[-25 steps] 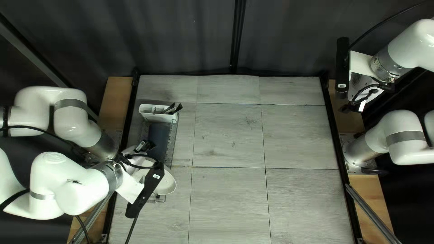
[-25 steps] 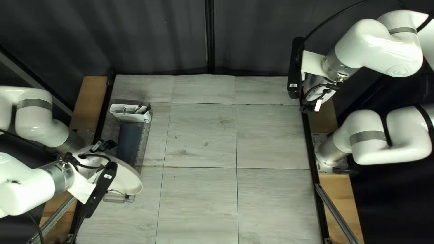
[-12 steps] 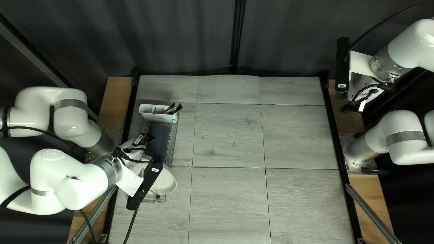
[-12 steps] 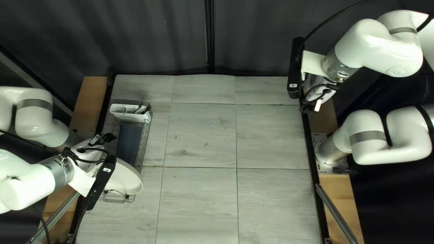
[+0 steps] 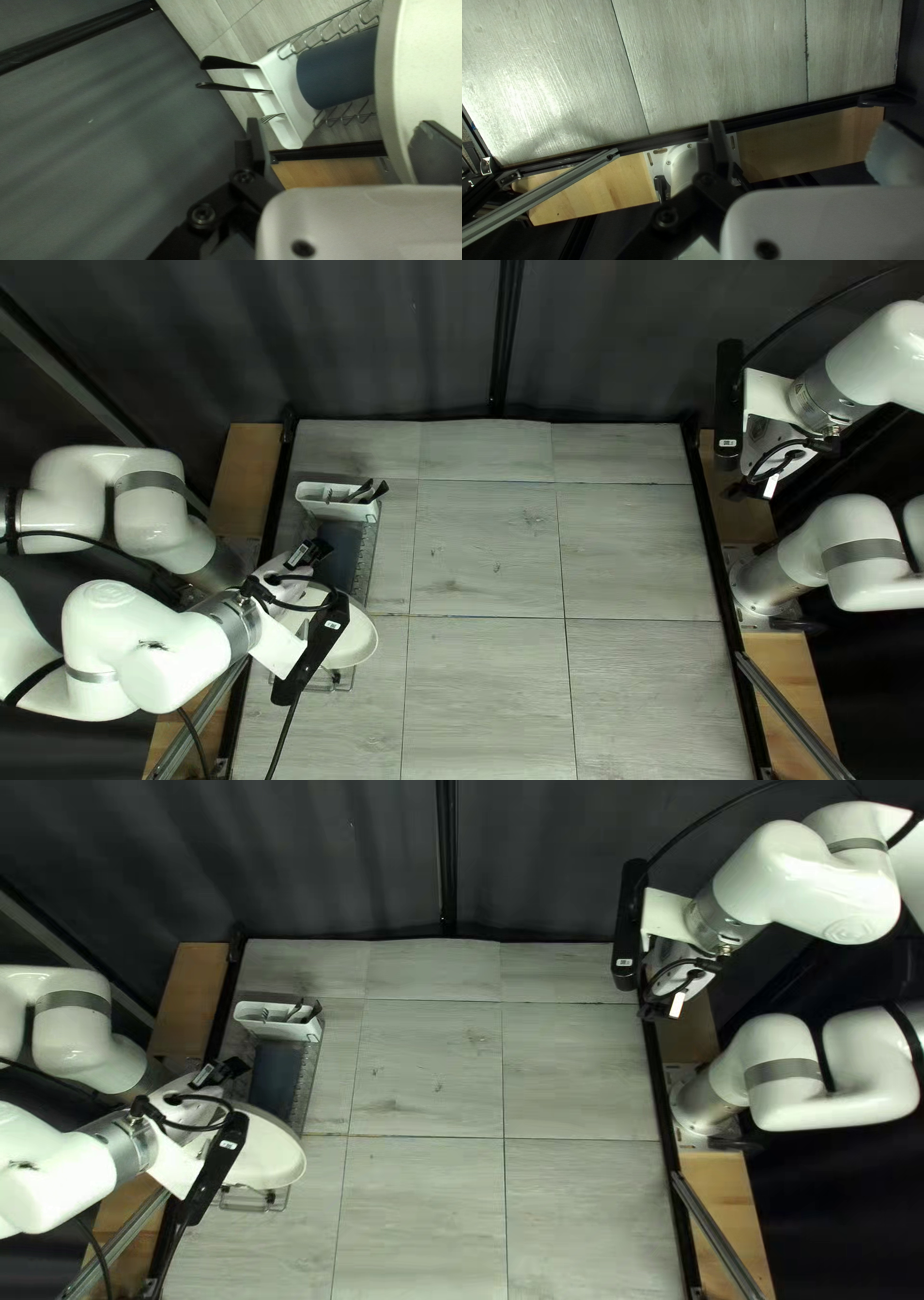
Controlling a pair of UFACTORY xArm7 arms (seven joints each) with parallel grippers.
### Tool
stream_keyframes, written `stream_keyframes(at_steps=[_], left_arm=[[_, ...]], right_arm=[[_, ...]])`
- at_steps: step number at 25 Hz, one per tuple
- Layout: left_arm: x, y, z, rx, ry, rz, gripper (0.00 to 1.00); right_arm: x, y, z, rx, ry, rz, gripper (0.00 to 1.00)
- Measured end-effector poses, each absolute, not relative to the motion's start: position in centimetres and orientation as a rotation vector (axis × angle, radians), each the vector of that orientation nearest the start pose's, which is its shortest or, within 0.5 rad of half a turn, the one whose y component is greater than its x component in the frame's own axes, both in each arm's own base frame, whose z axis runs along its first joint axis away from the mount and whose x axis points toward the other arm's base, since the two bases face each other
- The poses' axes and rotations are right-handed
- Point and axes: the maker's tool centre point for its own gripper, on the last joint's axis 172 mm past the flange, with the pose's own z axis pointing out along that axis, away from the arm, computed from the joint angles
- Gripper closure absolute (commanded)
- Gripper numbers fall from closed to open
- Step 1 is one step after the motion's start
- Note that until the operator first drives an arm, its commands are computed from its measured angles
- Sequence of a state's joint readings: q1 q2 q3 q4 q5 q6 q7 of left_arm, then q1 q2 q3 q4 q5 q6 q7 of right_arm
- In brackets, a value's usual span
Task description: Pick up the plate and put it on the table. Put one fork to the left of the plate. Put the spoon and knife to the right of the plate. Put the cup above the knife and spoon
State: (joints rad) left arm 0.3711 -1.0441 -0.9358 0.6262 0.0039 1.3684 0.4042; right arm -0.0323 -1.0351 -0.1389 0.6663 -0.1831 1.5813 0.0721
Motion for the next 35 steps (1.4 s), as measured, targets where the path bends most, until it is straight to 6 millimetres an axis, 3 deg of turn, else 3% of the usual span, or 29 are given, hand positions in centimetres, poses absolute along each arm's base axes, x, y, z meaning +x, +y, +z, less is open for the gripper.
stream_keyframes(at_steps=[2, 3, 4, 5, 12, 20, 21, 22, 28, 35], left_arm=[[26.0, -6.2, 27.4, -2.232, 0.764, 0.026, 0.07], [26.0, -6.2, 27.5, -2.229, 0.764, 0.027, 0.26], [26.0, -6.2, 27.5, -2.228, 0.764, 0.029, 0.92], [26.0, -6.1, 27.5, -2.227, 0.764, 0.03, 1.0], [25.9, -6.5, 28.4, -2.215, 0.768, 0.049, 1.0], [26.7, -8.1, 31.6, -2.179, 0.806, 0.053, 1.0], [26.8, -8.2, 32.0, -2.173, 0.813, 0.056, 0.77], [27.0, -8.3, 32.4, -2.168, 0.82, 0.056, 0.02], [27.9, -9.3, 33.1, -2.163, 0.842, 0.046, 0.0], [28.7, -10.2, 30.3, -2.157, 0.828, 0.04, 0.0]], right_arm=[[20.5, -7.8, 32.2, -3.187, 0.312, -0.182, 0.0], [20.5, -7.8, 32.2, -3.187, 0.312, -0.182, 0.0], [20.5, -7.8, 32.2, -3.187, 0.312, -0.182, 0.0], [20.5, -7.8, 32.2, -3.187, 0.312, -0.182, 0.0], [20.5, -7.8, 32.2, -3.187, 0.312, -0.182, 0.0], [20.5, -7.8, 32.2, -3.187, 0.312, -0.182, 0.0], [20.5, -7.8, 32.2, -3.187, 0.312, -0.182, 0.0], [20.5, -7.8, 32.2, -3.187, 0.312, -0.182, 0.0], [20.5, -7.8, 32.2, -3.187, 0.312, -0.182, 0.0], [20.5, -7.8, 32.2, -3.187, 0.312, -0.182, 0.0]])
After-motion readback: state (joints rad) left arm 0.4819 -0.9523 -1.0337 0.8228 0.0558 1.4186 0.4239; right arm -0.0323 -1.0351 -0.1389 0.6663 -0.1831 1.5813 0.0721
